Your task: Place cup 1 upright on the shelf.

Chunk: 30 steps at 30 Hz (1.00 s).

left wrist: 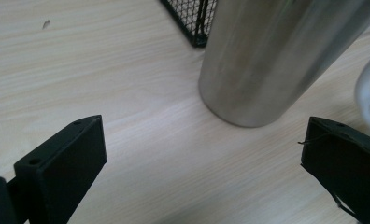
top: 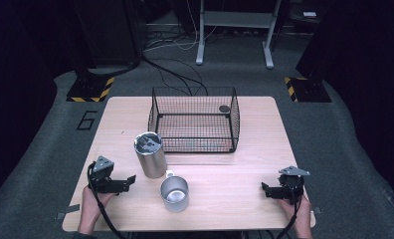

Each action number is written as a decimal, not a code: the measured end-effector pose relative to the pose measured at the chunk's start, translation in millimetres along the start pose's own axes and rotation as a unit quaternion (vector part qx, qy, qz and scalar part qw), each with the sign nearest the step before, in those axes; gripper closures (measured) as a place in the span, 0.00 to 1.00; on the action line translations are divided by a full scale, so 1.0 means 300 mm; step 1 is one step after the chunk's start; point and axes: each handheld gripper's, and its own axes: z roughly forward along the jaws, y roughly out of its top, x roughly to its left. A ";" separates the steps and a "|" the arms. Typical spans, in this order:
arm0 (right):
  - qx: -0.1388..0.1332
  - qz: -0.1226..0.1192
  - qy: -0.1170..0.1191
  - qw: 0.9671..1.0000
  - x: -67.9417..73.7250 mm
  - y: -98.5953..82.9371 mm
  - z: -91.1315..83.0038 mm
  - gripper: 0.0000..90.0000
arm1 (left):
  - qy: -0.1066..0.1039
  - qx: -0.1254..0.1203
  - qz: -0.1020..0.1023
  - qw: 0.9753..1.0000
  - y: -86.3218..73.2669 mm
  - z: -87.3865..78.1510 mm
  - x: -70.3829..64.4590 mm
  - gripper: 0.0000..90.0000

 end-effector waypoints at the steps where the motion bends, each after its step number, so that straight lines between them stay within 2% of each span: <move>1: 0.000 0.000 0.000 1.000 0.000 0.000 0.000 0.00 | -0.002 -0.003 0.001 1.000 0.008 -0.003 -0.003 0.00; 10: 0.000 0.000 0.000 1.000 0.000 0.000 0.000 0.00 | -0.025 -0.027 0.015 0.999 0.078 -0.023 -0.034 0.00; 16: 0.000 0.000 0.000 1.000 0.000 0.000 0.000 0.00 | -0.042 -0.028 0.026 0.998 0.111 -0.023 -0.057 0.00; 23: 0.000 0.000 0.000 1.000 0.000 0.000 0.000 0.00 | -0.057 -0.044 0.033 0.997 0.153 -0.024 -0.074 0.00; 30: 0.000 0.001 -0.001 1.000 0.001 0.000 0.000 0.00 | -0.061 -0.055 0.043 0.996 0.205 -0.015 -0.095 0.00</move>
